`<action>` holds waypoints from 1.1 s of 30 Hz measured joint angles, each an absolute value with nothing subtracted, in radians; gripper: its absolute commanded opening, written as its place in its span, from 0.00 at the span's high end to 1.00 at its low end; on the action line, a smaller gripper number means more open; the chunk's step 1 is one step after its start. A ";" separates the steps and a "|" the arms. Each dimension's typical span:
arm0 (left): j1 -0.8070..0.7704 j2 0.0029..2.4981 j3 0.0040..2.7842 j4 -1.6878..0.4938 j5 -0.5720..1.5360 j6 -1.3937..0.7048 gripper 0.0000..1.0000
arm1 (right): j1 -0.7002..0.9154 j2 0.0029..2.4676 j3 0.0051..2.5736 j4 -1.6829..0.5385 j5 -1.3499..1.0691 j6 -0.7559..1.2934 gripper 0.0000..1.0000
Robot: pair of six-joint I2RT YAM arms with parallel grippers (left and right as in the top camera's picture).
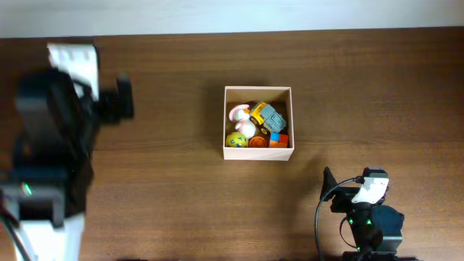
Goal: Pack container
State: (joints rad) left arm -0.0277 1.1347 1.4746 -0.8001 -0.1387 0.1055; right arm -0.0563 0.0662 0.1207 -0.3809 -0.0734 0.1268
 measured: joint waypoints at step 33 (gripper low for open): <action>-0.028 0.017 0.137 -0.429 -0.074 0.132 0.01 | -0.056 0.065 0.120 -0.377 -0.073 0.127 0.01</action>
